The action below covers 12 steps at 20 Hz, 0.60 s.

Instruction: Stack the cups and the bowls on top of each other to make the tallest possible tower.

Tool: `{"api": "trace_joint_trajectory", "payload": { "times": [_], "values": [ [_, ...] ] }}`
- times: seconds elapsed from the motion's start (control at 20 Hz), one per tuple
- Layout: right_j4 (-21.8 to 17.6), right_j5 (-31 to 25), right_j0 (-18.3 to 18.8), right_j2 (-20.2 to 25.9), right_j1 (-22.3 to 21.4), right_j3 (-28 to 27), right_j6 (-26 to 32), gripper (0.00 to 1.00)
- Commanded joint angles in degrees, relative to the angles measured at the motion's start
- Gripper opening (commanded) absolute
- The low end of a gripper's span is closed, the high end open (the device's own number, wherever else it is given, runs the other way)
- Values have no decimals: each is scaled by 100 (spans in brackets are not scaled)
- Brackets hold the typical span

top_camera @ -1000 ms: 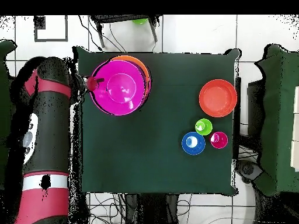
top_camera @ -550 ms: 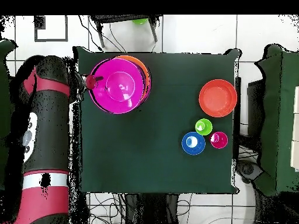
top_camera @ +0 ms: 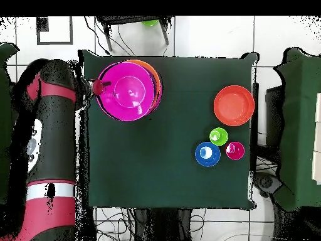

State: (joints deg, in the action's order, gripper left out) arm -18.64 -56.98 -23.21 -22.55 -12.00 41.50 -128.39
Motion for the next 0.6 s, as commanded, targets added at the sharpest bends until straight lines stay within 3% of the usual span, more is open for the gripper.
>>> {"api": "trace_joint_trajectory", "payload": {
  "times": [0.05,0.6],
  "values": [
    [17,2,172,183,20,-7,-564,0],
    [39,97,123,120,-72,267,-580,0]
  ]
}}
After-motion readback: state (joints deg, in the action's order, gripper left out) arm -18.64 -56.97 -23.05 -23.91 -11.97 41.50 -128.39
